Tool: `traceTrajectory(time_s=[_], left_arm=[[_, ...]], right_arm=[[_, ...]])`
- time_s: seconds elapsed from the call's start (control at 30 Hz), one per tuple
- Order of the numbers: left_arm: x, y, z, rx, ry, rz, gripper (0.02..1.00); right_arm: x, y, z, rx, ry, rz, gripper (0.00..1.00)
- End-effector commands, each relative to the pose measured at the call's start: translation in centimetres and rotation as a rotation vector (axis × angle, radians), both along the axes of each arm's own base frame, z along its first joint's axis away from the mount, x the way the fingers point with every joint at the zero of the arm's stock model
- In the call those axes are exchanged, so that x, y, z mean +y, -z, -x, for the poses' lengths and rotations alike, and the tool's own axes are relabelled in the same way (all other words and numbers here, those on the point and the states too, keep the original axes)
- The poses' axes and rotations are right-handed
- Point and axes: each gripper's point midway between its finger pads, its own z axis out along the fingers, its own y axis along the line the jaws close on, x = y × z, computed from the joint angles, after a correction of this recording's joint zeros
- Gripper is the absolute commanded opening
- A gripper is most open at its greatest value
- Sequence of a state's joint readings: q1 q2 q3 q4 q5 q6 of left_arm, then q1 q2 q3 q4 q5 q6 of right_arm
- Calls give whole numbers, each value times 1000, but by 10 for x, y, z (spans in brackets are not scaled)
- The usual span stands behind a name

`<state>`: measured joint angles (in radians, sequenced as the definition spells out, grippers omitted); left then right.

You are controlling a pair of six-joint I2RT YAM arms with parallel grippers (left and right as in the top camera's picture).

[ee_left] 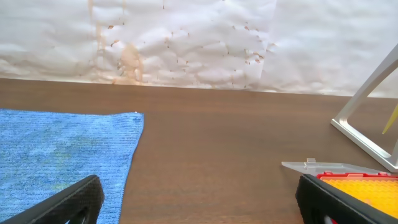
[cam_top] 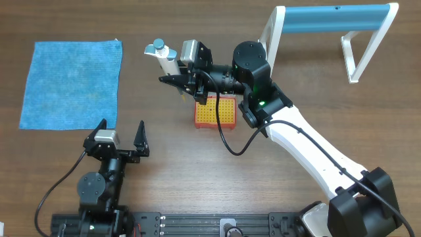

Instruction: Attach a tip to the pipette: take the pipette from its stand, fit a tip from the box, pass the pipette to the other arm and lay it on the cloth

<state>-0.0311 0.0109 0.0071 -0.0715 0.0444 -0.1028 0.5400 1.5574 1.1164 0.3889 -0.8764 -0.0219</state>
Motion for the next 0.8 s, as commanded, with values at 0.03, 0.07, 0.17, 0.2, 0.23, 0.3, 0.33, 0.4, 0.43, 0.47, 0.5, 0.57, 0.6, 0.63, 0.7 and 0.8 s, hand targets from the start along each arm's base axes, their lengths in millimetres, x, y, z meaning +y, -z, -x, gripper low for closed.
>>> traceTrajectory(time_s=[0.03, 0.07, 0.17, 0.2, 0.23, 0.3, 0.33, 0.4, 0.43, 0.47, 0.5, 0.57, 0.6, 0.63, 0.7, 0.8], left_arm=[[1, 1, 0, 2, -6, -10, 996], [1, 1, 0, 2, -6, -10, 993], [1, 1, 0, 2, -6, -10, 996], [1, 1, 0, 2, -6, -10, 996], [1, 1, 0, 2, -6, -10, 998], [1, 1, 0, 2, -7, -10, 996], [1, 1, 0, 2, -7, -10, 996], [1, 1, 0, 2, -7, -10, 996], [1, 1, 0, 1, -7, -10, 996], [1, 1, 0, 1, -7, -10, 996], [1, 1, 0, 1, -7, -10, 996], [1, 1, 0, 1, -6, -10, 996], [1, 1, 0, 1, -6, -10, 996], [1, 1, 0, 2, -6, -10, 996], [1, 1, 0, 1, -6, -10, 996], [1, 1, 0, 2, -5, -8, 998]], right_arm=[[1, -14, 3, -42, 1, -16, 75], [1, -14, 3, -43, 1, -15, 75], [1, -14, 3, -42, 1, -16, 75], [1, -14, 3, -42, 1, -16, 75], [1, -14, 3, -42, 1, -16, 77], [1, -14, 3, -42, 0, -16, 75], [0, -14, 3, -34, 0, -18, 75], [-3, -15, 4, -6, -18, -26, 75], [-5, -15, 6, -5, -34, -26, 75], [-7, -15, 6, 0, -45, -27, 75], [-10, -16, 5, 27, -47, -32, 75], [-16, -17, 3, 86, -53, -42, 75], [-17, -17, 5, 86, -72, -42, 66], [-19, -18, 4, 97, -69, -47, 75], [-20, -26, 3, 95, -67, -72, 75], [-20, -33, 4, 83, -70, -93, 75]])
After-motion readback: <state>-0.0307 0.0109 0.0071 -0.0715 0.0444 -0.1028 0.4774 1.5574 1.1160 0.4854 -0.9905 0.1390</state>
